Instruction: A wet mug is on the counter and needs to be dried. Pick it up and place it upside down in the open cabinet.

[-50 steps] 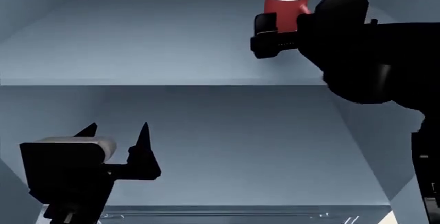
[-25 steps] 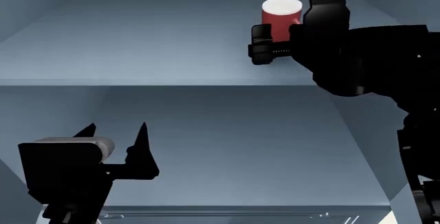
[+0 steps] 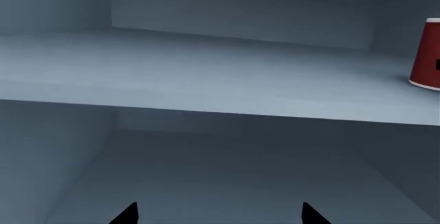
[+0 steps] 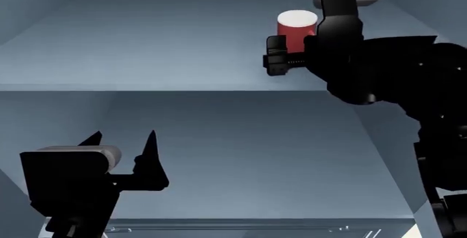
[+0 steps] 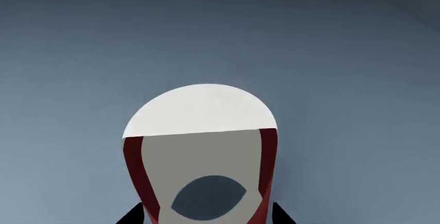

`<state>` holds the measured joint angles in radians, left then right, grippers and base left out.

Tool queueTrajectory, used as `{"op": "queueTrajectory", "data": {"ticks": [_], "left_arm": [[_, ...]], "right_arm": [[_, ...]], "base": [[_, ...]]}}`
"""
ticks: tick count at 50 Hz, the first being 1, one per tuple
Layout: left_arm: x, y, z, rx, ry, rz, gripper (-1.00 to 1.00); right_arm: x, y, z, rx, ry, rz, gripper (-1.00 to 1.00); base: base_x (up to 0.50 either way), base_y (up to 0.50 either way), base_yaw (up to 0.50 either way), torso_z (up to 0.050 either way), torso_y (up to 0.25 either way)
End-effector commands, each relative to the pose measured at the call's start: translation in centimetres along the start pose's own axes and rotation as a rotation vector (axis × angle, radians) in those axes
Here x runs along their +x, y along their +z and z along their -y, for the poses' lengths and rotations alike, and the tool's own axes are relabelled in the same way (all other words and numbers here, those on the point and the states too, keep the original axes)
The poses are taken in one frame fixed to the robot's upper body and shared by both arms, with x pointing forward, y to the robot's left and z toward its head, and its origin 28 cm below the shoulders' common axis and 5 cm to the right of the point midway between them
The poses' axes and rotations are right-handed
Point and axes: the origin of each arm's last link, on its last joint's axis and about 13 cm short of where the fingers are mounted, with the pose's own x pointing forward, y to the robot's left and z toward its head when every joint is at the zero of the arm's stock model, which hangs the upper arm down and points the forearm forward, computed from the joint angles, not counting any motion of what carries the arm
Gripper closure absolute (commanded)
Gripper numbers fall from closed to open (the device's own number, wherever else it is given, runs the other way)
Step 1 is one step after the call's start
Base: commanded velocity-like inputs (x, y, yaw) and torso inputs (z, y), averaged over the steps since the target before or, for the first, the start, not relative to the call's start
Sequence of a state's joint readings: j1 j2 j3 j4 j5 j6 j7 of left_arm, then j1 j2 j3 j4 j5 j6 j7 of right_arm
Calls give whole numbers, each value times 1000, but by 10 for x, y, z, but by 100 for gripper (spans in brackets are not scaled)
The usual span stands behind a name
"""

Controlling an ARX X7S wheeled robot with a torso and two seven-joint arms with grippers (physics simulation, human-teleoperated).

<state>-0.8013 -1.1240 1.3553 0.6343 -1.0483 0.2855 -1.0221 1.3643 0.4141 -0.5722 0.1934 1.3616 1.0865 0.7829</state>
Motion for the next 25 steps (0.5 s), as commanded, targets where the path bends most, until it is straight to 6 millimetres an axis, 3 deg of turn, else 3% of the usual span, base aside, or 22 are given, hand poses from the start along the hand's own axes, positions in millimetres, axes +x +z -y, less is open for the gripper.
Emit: {"op": "queueTrajectory", "data": {"ticks": [1,12,13,25], "left_arm": [[0,-1,0,0,0,-2,-100],[0,-2,-1,-2,1,-4,-100],[0,-2,-1,-2,1,-4,-100],[0,-2,-1,-3,1,-4,-100]], "right_arm": [[8,-5,2,-5,-9,-12,100],[10,-7,3,-2,-15,-22,100],[10,-7,3,-1,-17,-22,-100],[3,-5,3,0,-42,10,-100]], "base": [[0,0,0,0,0],[1,0,0,0,0],[0,0,0,0,0],[0,0,0,0,0]]}}
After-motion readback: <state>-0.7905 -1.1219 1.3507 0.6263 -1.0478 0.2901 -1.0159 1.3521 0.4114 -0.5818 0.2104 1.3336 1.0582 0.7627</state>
